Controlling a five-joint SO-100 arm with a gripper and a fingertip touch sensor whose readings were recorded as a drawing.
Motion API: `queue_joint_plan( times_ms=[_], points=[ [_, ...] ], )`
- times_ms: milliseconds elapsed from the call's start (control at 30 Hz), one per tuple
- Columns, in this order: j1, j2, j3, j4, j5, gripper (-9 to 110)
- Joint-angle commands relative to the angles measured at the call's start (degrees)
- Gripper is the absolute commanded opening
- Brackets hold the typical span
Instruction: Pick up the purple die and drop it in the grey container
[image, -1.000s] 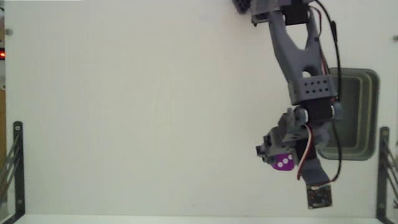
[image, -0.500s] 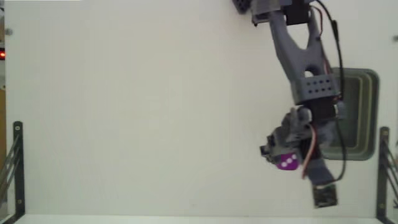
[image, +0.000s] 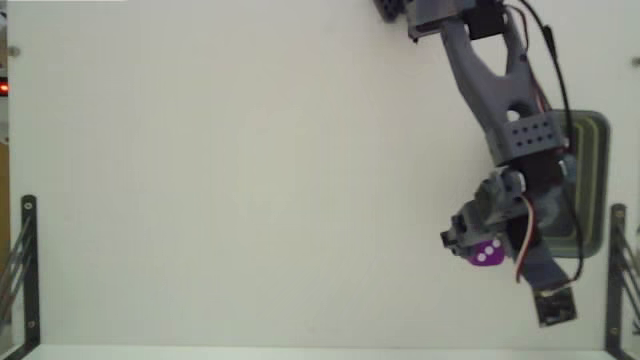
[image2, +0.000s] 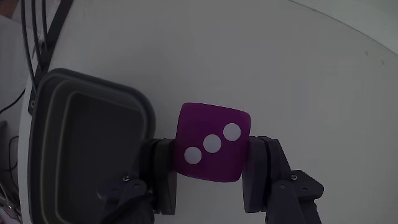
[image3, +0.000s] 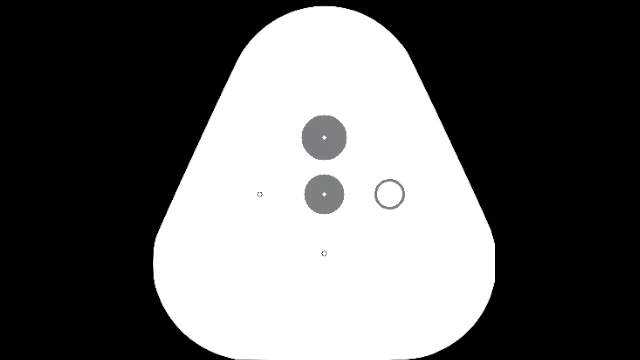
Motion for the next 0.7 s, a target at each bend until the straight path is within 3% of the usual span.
queue_joint_plan(
  times_ms=[0, 667],
  points=[
    [-2.67, 3.81, -1.68, 0.51, 0.18, 60],
    [-11.76, 5.66, -0.53, 1.24, 0.18, 60]
  ],
)
